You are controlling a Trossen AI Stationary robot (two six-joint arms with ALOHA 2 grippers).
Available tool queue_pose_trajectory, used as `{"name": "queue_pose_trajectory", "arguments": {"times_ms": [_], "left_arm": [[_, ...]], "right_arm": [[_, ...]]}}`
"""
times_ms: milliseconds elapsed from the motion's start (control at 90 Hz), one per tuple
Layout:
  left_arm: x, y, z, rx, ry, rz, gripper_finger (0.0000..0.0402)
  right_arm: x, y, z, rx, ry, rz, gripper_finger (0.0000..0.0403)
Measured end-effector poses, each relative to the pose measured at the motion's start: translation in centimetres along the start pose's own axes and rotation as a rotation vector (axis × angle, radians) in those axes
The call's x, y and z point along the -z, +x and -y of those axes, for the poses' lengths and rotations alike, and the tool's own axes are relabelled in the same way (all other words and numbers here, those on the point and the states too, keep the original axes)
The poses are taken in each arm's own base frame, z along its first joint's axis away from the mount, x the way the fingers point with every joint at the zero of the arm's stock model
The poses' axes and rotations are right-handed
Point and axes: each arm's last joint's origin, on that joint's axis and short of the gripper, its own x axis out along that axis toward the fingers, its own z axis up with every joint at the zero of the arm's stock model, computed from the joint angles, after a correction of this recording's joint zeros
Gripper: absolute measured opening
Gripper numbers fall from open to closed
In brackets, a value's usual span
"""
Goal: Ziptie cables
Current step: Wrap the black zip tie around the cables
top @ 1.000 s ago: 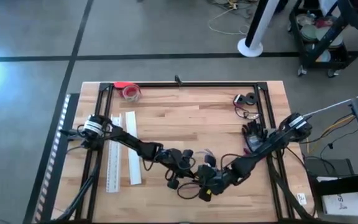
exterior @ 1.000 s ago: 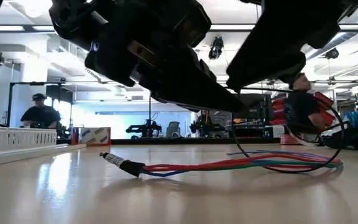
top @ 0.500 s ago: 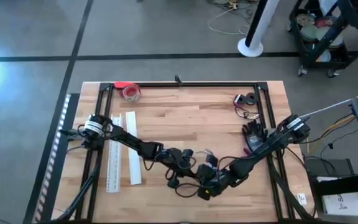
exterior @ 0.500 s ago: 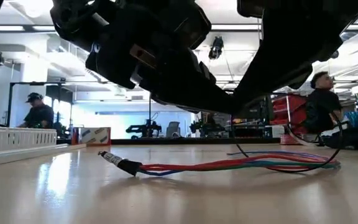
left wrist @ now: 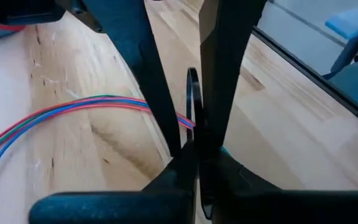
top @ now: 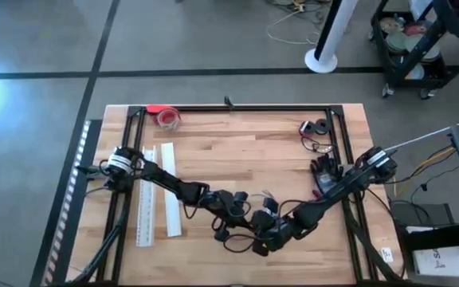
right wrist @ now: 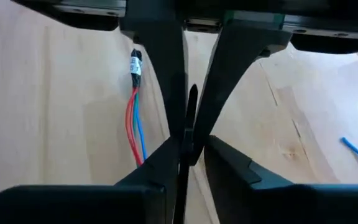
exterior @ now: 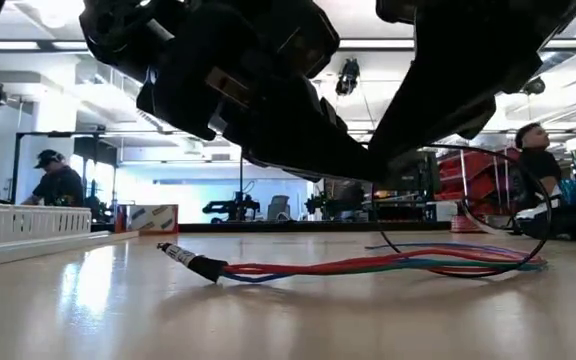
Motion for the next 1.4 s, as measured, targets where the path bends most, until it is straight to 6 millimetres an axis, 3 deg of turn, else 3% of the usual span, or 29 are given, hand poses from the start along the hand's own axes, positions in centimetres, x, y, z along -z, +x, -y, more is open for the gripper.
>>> {"name": "queue_pose_trajectory", "arguments": {"times_ms": [278, 478, 978, 1400], "left_arm": [[0.0, 0.0, 0.0, -0.006, -0.002, -0.002, 0.0], [-0.1, -0.2, 0.0, -0.01, -0.003, -0.01, 0.0015], [-1.5, -1.2, 0.1, -0.005, 0.0, 0.011, 0.0102], [-1.2, -1.1, -0.1, -0.058, -0.009, -0.023, 0.0109]], "right_arm": [[-0.1, 0.1, 0.1, 0.002, 0.002, -0.004, 0.0008], [0.0, 0.0, 0.1, 0.009, 0.007, -0.013, 0.0004], [0.9, -0.3, 0.3, 0.019, -0.088, -0.092, 0.0001], [0.8, -0.4, 0.3, 0.025, -0.104, -0.085, 0.0]]}}
